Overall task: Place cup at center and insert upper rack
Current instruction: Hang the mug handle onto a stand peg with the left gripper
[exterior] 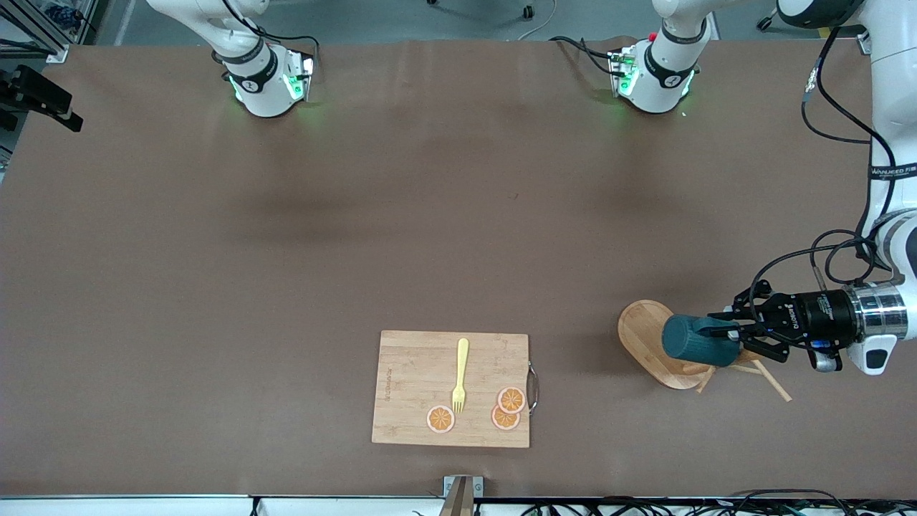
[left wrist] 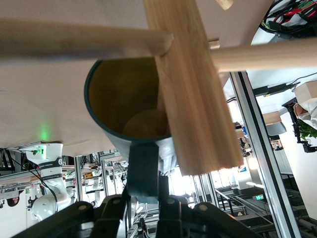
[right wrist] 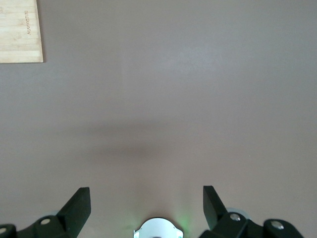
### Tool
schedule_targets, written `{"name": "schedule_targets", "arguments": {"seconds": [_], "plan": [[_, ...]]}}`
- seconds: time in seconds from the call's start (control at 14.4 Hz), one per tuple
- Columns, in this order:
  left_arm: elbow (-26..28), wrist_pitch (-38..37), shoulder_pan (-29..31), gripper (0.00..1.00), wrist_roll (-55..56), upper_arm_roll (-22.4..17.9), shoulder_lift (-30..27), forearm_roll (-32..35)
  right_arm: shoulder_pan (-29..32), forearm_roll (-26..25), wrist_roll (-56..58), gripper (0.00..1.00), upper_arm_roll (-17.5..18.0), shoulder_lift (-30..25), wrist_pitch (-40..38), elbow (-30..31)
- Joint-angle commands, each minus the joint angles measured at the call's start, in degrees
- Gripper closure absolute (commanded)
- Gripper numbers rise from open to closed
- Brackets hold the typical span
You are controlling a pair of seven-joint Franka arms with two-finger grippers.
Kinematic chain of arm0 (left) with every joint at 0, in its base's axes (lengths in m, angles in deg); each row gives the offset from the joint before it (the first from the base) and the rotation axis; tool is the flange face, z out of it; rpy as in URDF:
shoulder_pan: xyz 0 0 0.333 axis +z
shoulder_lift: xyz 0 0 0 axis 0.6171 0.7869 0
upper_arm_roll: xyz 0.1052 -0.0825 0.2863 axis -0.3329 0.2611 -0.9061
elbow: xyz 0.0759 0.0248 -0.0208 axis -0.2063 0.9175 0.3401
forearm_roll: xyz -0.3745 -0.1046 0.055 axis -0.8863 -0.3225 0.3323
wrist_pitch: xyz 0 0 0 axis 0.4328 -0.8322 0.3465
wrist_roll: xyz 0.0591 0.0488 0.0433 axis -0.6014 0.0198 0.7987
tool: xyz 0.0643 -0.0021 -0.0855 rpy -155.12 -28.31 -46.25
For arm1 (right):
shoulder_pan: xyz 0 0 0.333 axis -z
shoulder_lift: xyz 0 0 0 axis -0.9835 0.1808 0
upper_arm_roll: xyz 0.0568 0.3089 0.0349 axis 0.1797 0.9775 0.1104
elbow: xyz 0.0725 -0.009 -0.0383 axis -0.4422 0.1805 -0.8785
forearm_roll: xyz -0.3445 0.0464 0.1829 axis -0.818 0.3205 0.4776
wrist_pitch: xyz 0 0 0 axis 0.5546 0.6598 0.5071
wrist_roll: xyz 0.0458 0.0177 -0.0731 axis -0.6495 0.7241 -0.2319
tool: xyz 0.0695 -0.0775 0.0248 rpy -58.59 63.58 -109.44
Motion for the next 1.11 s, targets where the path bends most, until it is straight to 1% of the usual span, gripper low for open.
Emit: {"name": "schedule_targets", "arguments": {"seconds": [0.0, 0.28, 0.35, 0.56, 0.62, 0.69, 0.76, 0.83, 0.9, 1.04], "plan": [[-0.69, -0.96, 0.52, 0.98, -0.97, 0.44, 0.81, -1.29, 0.53, -0.06, -0.71, 0.0, 0.07, -1.08, -0.48, 1.11], [-0.69, -1.66, 1.57, 0.97, -2.91, 0.44, 1.95, -3.13, 0.53, 0.29, -0.8, 0.0, 0.07, -1.08, -0.92, 1.2], [-0.69, -1.66, 1.58, 0.93, -2.82, 0.35, 1.95, -3.31, 0.53, 0.38, -0.8, 0.0, 0.07, -1.08, -0.92, 1.2], [-0.6, -1.75, 1.84, 0.76, -2.82, 0.35, 2.31, -3.31, 0.27, 0.38, -1.07, 0.0, 0.16, -1.08, -1.01, 1.2], [-0.6, -1.75, 1.84, 0.66, -2.82, 0.35, 2.39, -3.22, 0.27, 0.38, -1.07, 0.0, 0.16, -0.99, -1.27, 1.2], [-0.6, -1.75, 1.84, 0.41, -2.82, 0.35, 2.31, -3.14, 0.18, 0.38, -1.07, 0.0, 0.16, -0.99, -1.36, 1.2], [-0.69, -1.75, 1.84, 0.0, -2.82, 0.35, 2.04, -2.96, 0.09, 0.38, -1.07, 0.0, 0.16, -1.08, -1.62, 1.2], [-0.86, -1.92, 1.84, 0.0, -2.82, 0.35, 1.69, -2.61, 0.09, 0.38, -0.98, 0.0, 0.25, -0.99, -1.62, 1.2], [-1.04, -3.84, 1.84, 0.0, -2.82, 0.35, 0.91, -2.52, 0.09, 0.38, -0.98, 0.0, 0.25, -0.99, -1.53, 1.2], [-1.04, -5.44, 1.84, 0.0, -2.82, 0.09, -2.16, -1.82, 0.09, 0.38, -0.89, 0.0, 0.25, -0.99, -1.45, 1.12]]}}
